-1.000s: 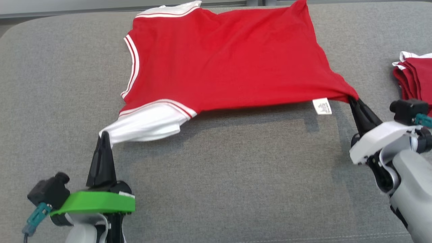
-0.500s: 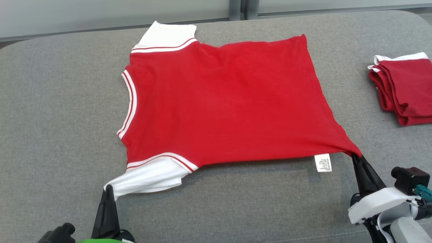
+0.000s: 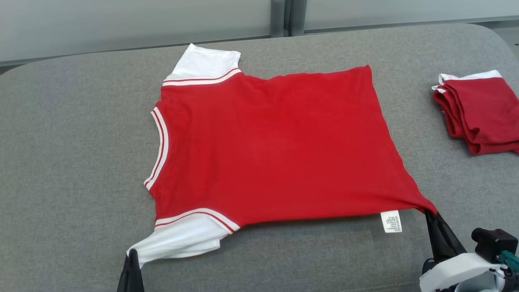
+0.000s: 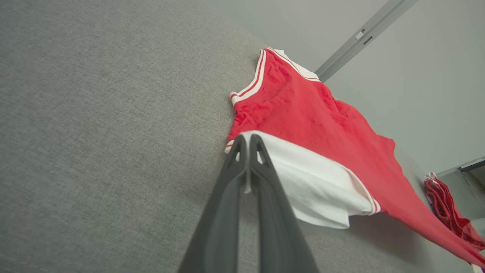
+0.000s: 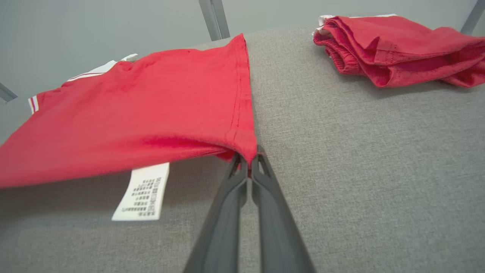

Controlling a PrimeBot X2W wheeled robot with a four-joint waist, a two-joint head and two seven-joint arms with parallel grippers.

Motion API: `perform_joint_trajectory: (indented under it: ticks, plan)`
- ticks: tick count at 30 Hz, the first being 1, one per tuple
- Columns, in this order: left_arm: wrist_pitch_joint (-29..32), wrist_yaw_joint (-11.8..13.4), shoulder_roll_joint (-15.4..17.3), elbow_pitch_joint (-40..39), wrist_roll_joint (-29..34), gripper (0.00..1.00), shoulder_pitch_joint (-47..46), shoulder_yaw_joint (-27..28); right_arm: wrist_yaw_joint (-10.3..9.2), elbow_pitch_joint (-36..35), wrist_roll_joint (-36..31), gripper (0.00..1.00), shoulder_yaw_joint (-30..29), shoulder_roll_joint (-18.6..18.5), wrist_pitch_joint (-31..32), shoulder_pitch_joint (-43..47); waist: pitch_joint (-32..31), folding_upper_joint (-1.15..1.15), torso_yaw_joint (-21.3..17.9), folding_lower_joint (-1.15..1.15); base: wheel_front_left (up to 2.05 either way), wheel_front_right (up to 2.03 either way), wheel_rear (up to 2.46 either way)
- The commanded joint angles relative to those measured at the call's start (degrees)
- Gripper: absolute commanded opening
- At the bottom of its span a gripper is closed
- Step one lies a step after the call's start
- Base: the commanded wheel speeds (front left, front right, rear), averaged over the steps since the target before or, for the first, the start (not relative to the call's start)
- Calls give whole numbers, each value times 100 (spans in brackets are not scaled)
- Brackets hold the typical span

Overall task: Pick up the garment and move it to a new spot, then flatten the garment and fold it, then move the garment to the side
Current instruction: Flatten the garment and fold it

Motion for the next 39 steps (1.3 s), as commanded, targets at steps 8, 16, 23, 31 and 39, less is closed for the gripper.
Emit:
perform_joint_trajectory:
  ticks: [8,16,23,31,39]
  plan:
    - [-33,21,15,-8,37,0,17,-19,-10,53,2,0,14,-13,95,73,-28,1,-35,0,0,0,0]
    - [30,-50,52,-239,144,0,-216,-204,-10,112,46,0,112,-54,183,-30,-32,1,-26,0,0,0,0]
    - [193,-103,39,-386,125,0,-537,-431,-9,219,44,0,104,-95,329,-234,-68,1,-40,0,0,0,0]
    - [242,-178,19,197,165,0,-1507,-586,-9,596,82,0,110,-140,649,-712,-77,1,-35,0,0,0,0]
    - [132,-251,8,1169,204,0,-2508,-540,-9,870,196,0,345,-202,945,-1302,77,1,-62,0,0,0,0]
